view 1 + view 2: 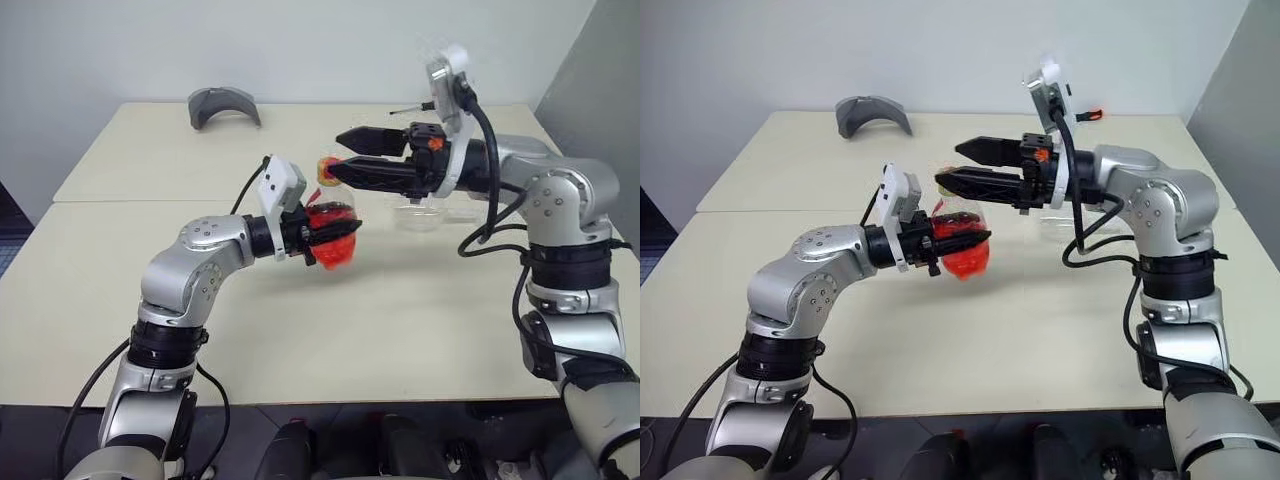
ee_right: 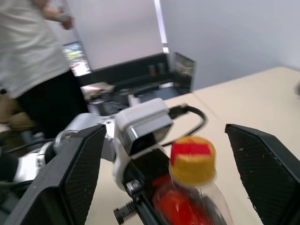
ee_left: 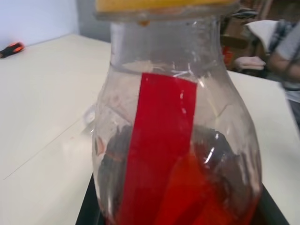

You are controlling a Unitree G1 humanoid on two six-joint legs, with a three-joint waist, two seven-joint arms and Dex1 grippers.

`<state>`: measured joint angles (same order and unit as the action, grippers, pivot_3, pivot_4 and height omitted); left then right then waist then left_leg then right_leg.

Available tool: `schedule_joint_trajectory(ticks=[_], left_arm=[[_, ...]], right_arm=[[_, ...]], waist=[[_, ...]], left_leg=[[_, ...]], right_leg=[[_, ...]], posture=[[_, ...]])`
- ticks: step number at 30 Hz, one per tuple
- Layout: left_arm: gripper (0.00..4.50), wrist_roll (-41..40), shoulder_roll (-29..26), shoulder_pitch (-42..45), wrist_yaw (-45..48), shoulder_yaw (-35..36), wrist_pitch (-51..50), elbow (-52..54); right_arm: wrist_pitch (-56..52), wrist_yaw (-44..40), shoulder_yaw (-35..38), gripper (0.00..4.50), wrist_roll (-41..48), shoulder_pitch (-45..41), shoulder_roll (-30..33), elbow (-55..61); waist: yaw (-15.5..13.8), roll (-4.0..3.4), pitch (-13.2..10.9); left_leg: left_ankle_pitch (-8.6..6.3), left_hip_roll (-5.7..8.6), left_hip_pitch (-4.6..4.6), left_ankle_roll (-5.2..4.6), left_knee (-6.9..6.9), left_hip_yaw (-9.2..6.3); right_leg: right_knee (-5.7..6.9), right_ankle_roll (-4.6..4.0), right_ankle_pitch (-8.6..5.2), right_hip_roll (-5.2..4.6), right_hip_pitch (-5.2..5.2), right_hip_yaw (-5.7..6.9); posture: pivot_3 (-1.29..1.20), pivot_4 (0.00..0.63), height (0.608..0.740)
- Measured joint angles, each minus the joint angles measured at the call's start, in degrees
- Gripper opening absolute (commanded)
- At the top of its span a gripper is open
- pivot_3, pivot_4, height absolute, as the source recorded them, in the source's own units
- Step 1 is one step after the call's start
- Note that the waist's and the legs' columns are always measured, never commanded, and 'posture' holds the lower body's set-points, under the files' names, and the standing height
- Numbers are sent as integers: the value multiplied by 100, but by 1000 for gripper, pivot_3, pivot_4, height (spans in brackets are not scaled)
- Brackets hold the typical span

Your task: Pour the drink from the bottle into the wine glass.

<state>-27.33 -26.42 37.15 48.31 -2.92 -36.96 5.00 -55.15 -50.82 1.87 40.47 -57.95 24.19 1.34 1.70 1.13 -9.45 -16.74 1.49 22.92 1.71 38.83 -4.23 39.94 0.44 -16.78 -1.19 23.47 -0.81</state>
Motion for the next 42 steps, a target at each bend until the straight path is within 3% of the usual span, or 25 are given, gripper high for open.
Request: schedule_joint_trajectory(ticks=[8, 12, 22, 36, 39, 42], left_arm=[[1317, 649, 332, 639, 123, -161, 1328, -1339], [1315, 835, 508, 834, 184, -220, 1641, -1873], [1314, 1086, 765, 1134, 302, -233, 2283, -2720], [1312, 1166, 768, 1154, 352, -220, 2402, -2772], [1312, 1171, 767, 1155, 353, -218, 2402, -2772], [1312, 1172, 768, 1170, 355, -218, 2402, -2772]], right_arm=[[716, 1722, -39, 4345, -954, 419, -506, 503], [936, 2124, -215, 4345, -1280, 413, -757, 455], [1030, 2153, -230, 4345, -1267, 318, -994, 335], [1047, 1864, -442, 4345, -1281, 373, -910, 223], [1070, 1851, -440, 3739, -1273, 372, -929, 169], [1048, 1856, -419, 2678, -1253, 372, -967, 92]], waist=[[6, 0, 0], [11, 0, 0], [15, 0, 0], [16, 0, 0], [15, 0, 0], [15, 0, 0]], left_leg=[[10, 0, 1, 18, 0, 8], [11, 0, 3, 19, 0, 7], [10, 1, 2, 18, 0, 8], [10, 1, 2, 18, 1, 7], [10, 1, 3, 18, 1, 7], [10, 1, 3, 18, 1, 7]], right_leg=[[4, 0, 0, 0, 4, -4], [4, 0, 0, 0, 7, -4], [5, 0, 0, 0, 8, -4], [5, 0, 0, 1, 8, -4], [5, 0, 0, 0, 7, -4], [5, 0, 0, 0, 8, -3]], posture=[[0, 150, 740], [0, 150, 740], [0, 150, 740], [0, 150, 740], [0, 150, 740], [0, 150, 740]])
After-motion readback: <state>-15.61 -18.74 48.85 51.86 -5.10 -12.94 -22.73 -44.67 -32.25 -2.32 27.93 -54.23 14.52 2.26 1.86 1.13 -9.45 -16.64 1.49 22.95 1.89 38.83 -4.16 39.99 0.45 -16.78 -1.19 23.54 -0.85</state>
